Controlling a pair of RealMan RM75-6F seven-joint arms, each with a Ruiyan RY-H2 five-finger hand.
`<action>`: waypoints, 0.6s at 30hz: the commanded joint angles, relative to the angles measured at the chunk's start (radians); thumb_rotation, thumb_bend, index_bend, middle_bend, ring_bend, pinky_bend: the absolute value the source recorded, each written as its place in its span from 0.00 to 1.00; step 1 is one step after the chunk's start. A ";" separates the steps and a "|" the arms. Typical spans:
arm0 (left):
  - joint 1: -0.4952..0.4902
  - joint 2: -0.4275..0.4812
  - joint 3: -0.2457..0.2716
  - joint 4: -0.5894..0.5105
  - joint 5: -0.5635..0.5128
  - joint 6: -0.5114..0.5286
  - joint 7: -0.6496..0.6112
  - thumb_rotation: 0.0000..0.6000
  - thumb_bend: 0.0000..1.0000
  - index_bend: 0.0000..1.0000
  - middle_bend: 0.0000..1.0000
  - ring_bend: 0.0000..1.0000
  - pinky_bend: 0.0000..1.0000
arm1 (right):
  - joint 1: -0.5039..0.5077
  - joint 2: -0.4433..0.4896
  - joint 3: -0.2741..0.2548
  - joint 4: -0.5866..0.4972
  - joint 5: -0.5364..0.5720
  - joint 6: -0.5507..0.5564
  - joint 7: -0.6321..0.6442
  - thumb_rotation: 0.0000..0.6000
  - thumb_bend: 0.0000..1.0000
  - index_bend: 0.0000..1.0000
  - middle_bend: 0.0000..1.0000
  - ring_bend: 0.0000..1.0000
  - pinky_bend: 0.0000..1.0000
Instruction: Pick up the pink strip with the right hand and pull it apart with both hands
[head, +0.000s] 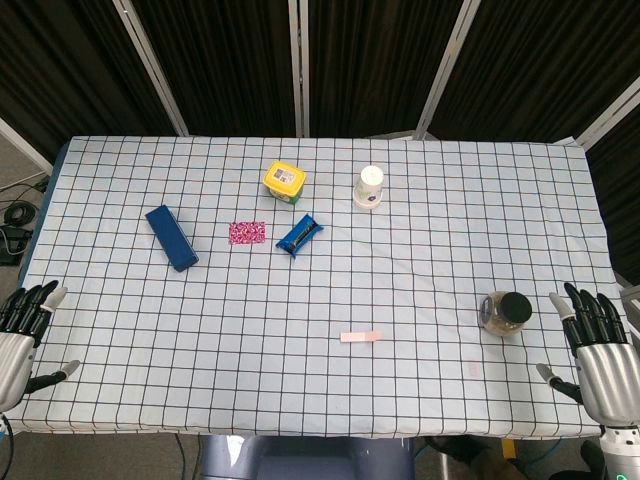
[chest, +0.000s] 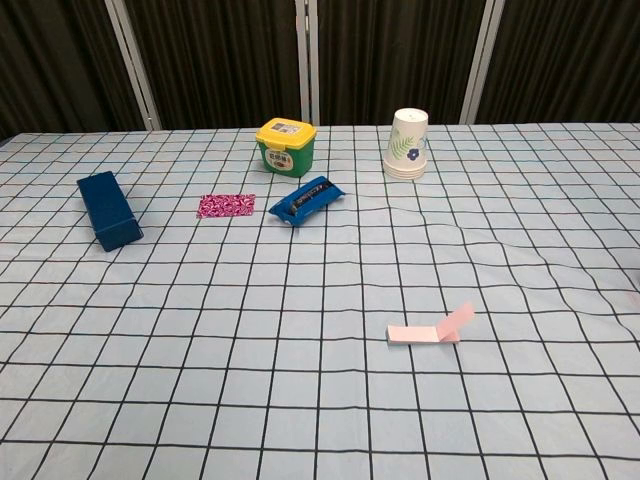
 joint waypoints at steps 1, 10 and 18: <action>0.000 0.000 0.000 0.000 -0.001 -0.001 -0.001 1.00 0.00 0.00 0.00 0.00 0.00 | 0.001 -0.002 -0.001 0.001 0.000 -0.003 0.000 1.00 0.00 0.00 0.00 0.00 0.00; -0.006 -0.010 -0.002 0.003 -0.010 -0.017 0.014 1.00 0.00 0.00 0.00 0.00 0.00 | 0.072 -0.029 -0.015 0.034 -0.045 -0.107 0.018 1.00 0.00 0.06 0.00 0.00 0.00; -0.028 -0.032 -0.021 0.016 -0.061 -0.069 0.047 1.00 0.00 0.00 0.00 0.00 0.00 | 0.328 -0.067 -0.021 0.148 -0.262 -0.331 0.130 1.00 0.05 0.33 0.03 0.00 0.00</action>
